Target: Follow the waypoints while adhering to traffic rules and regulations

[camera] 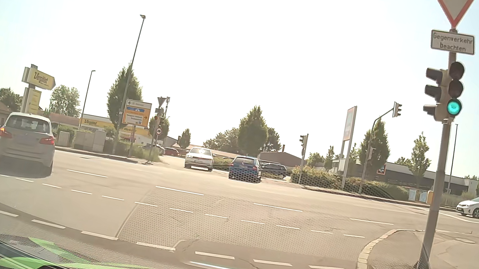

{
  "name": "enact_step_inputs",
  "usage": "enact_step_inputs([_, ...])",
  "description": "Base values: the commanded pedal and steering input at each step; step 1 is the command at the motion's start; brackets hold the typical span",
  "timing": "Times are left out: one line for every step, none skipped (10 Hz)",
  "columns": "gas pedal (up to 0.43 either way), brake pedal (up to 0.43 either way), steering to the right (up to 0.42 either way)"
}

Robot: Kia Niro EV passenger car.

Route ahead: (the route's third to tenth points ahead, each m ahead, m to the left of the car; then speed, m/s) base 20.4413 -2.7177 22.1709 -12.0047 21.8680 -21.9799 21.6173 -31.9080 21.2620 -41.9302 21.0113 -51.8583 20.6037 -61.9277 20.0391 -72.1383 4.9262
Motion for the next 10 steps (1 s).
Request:
enact_step_inputs([0.15, 0.0, 0.024])
enact_step_inputs([0.15, 0.0, 0.036])
enact_step_inputs([0.138, 0.0, 0.044])
enact_step_inputs([0.138, 0.0, 0.048])
enact_step_inputs([0.13, 0.0, 0.058])
enact_step_inputs([0.11, 0.0, 0.088])
enact_step_inputs([0.11, 0.0, 0.116])
enact_step_inputs([0.11, 0.0, 0.141])
enact_step_inputs([0.098, 0.0, 0.174])
enact_step_inputs([0.098, 0.0, 0.2])
